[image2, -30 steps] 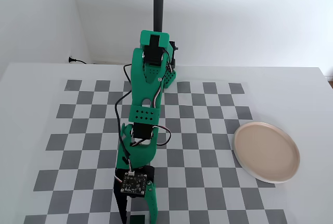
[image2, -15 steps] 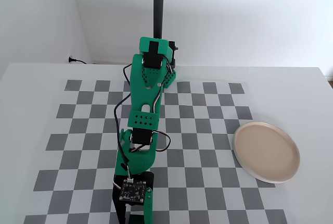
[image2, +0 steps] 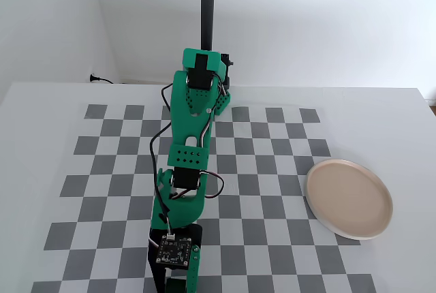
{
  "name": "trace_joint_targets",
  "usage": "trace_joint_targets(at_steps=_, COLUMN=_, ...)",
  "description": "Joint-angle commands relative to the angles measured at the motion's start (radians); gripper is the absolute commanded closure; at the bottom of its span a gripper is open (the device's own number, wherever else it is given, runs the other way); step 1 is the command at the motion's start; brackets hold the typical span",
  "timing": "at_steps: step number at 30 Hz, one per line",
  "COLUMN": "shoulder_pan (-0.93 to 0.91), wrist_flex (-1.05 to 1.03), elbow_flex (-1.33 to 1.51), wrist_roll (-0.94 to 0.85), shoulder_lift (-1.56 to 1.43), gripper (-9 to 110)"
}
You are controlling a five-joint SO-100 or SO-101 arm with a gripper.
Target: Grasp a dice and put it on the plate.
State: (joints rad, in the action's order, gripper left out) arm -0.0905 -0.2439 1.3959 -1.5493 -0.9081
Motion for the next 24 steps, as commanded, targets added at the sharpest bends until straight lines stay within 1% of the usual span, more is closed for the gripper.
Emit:
trace_joint_targets(at_steps=1, shoulder_pan=0.043, wrist_flex=-0.067, elbow_flex=-0.078, wrist_roll=0.008, shoulder_lift=-0.155, gripper=106)
trace_joint_targets(at_steps=8, shoulder_pan=0.14, wrist_flex=-0.219, elbow_flex=-0.066, wrist_roll=0.008, shoulder_lift=-0.334, gripper=106)
trace_joint_targets(at_steps=13, shoulder_pan=0.227, wrist_flex=-0.278, elbow_flex=-0.057, wrist_roll=-0.005, shoulder_lift=-0.419, gripper=106)
trace_joint_targets(at_steps=17, shoulder_pan=0.298, wrist_flex=-0.304, elbow_flex=-0.038, wrist_roll=-0.025, shoulder_lift=-0.454, gripper=106)
trace_joint_targets(at_steps=24, shoulder_pan=0.426, wrist_flex=-0.262, elbow_flex=0.098, wrist_roll=-0.028, shoulder_lift=-0.543, gripper=106)
